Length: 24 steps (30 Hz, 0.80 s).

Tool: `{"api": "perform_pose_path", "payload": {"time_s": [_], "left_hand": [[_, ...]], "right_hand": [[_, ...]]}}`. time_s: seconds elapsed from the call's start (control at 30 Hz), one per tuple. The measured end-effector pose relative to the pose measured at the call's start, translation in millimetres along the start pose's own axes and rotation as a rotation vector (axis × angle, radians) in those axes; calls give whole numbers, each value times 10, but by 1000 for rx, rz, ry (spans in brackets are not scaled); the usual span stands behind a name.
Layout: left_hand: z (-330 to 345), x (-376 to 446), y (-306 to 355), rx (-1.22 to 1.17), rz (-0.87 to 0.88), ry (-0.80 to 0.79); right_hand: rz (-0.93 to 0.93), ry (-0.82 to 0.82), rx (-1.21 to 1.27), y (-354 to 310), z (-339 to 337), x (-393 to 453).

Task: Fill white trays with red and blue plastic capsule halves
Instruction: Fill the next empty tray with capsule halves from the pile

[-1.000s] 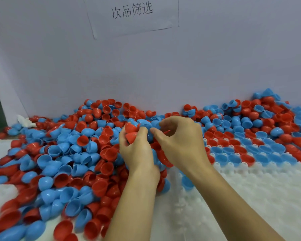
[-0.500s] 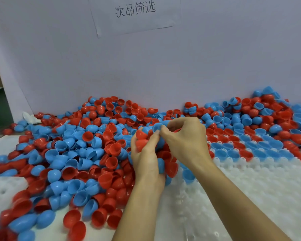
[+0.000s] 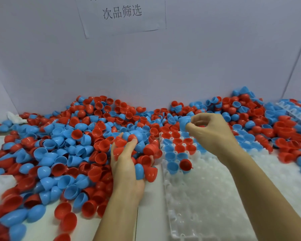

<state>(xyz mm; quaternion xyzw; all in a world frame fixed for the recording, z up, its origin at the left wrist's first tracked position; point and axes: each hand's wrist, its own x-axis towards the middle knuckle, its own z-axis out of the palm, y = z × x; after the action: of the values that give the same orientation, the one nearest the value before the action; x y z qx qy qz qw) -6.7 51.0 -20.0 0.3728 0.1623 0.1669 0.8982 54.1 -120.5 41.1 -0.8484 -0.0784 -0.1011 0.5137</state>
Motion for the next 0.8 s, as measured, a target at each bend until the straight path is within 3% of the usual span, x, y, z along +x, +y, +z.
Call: {"api": "perform_pose_path", "payload": {"time_s": [0.33, 0.6, 0.8], "left_hand": [[-2, -40, 95, 15, -54, 0], [225, 0, 153, 28, -13, -37], [322, 78, 125, 31, -43, 10]], "right_hand": [[-45, -258, -535, 402, -436, -127], [-123, -294, -619, 365, -252, -84], [-149, -257, -547, 439, -259, -39]]}}
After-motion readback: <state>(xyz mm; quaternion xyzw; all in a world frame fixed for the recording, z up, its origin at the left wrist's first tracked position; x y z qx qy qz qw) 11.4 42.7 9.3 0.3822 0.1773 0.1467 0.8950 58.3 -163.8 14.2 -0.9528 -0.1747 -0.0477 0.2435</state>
